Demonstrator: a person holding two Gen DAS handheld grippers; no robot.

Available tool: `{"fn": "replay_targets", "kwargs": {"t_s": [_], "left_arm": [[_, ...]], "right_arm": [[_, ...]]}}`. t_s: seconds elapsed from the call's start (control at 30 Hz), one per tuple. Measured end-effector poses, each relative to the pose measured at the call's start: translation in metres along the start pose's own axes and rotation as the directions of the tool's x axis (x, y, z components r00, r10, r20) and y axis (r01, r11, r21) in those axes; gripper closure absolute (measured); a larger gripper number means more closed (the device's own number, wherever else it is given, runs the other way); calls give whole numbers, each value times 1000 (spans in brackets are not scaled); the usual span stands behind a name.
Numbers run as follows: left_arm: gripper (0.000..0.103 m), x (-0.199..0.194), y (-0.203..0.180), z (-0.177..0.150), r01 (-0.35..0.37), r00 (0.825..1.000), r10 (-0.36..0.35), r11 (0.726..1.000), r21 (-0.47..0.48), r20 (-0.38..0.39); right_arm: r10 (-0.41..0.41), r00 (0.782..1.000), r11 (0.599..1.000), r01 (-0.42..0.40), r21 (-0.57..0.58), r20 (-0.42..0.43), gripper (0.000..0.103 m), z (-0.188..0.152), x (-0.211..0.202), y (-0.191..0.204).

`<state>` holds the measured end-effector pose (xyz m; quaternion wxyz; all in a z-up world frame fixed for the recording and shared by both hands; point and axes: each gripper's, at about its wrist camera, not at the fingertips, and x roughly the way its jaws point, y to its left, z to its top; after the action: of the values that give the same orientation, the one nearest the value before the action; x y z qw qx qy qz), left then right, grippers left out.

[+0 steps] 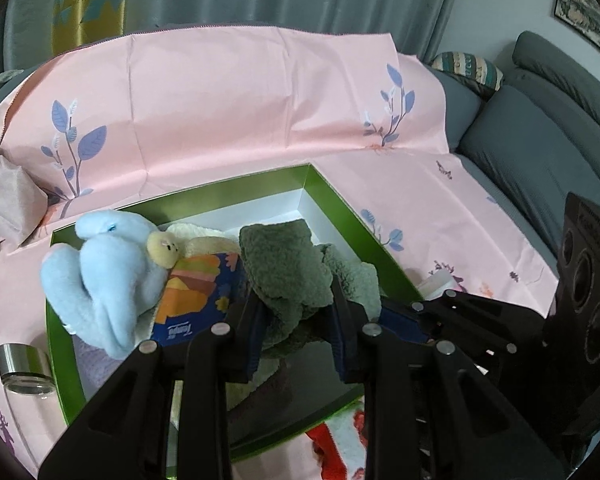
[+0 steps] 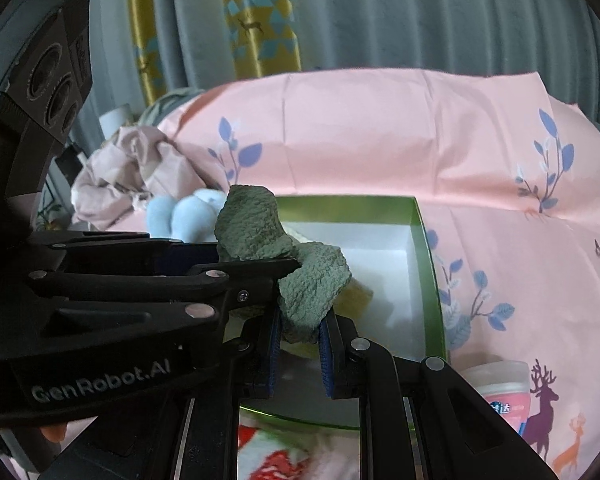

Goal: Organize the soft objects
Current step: 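Lower the towel into the box and open both grippers, then move both grippers back to the red-and-white knit sock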

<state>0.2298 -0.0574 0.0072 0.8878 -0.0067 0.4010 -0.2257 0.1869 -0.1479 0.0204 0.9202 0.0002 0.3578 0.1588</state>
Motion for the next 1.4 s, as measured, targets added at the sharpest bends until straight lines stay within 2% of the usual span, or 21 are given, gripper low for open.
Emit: {"fn": "replay_targets", "kwargs": {"t_s": [0.23, 0.3, 0.33, 0.37, 0.4, 0.5, 0.63, 0.7, 0.77, 0.83, 0.87, 0.97, 1.07, 1.13, 1.27, 1.4], "left_arm": [[73, 11, 3, -2, -22, 999, 22, 1000, 3, -25], [62, 14, 3, -3, -37, 999, 37, 999, 3, -34], [50, 15, 3, -3, -47, 998, 48, 999, 5, -37], [40, 15, 3, -4, -49, 998, 49, 999, 7, -39], [36, 15, 2, -5, -51, 998, 51, 999, 7, -40], [18, 12, 1, -8, -69, 997, 69, 998, 12, -38], [17, 6, -2, -9, -83, 996, 84, 996, 12, -36], [17, 1, -3, -10, -90, 996, 90, 996, 9, -29], [16, -5, -5, -11, -84, 996, 84, 996, 6, -19], [10, -11, -8, -12, -82, 997, 82, 997, 3, -9], [0, -16, -9, -13, -86, 996, 86, 996, 4, -2], [1, -32, -13, -19, -89, 996, 89, 996, 11, 24], [1, -46, -13, -26, -97, 994, 97, 995, 5, 42], [1, -57, -11, -33, -104, 993, 104, 995, -6, 57], [1, -69, -5, -52, -122, 991, 124, 992, -32, 44], [1, -72, 5, -89, -124, 992, 125, 989, -81, 10]], "right_arm": [[-22, 999, 1000, 22, -6, -39, 85, -4, 9, -3], [-49, 998, 999, 49, -15, -50, 84, -4, 10, -2], [-61, 997, 998, 60, -19, -52, 83, -5, 11, -1], [-80, 995, 997, 79, -22, -53, 79, -6, 10, -1], [-97, 994, 995, 96, -25, -53, 71, -7, 10, -1], [-134, 990, 991, 133, -25, -52, 58, -8, 6, -3], [-170, 984, 985, 168, -37, -45, 51, -10, -3, -4], [-190, 981, 981, 189, -43, -31, 42, -12, -11, -5], [-196, 981, 980, 195, -42, -16, 41, -12, -19, -4], [-195, 981, 980, 195, -37, 1, 41, -14, -29, -4], [-195, 981, 980, 195, -35, 8, 41, -15, -34, -4], [-201, 979, 979, 202, -33, 37, 40, -19, -52, -3], [-195, 979, 980, 196, -15, 51, 29, -25, -69, -6], [-183, 982, 983, 183, -3, 53, 26, -29, -79, -9], [-148, 989, 989, 148, 0, 14, 11, -41, -90, -12], [-115, 993, 992, 113, -58, -29, 9, -67, -96, -1]]}}
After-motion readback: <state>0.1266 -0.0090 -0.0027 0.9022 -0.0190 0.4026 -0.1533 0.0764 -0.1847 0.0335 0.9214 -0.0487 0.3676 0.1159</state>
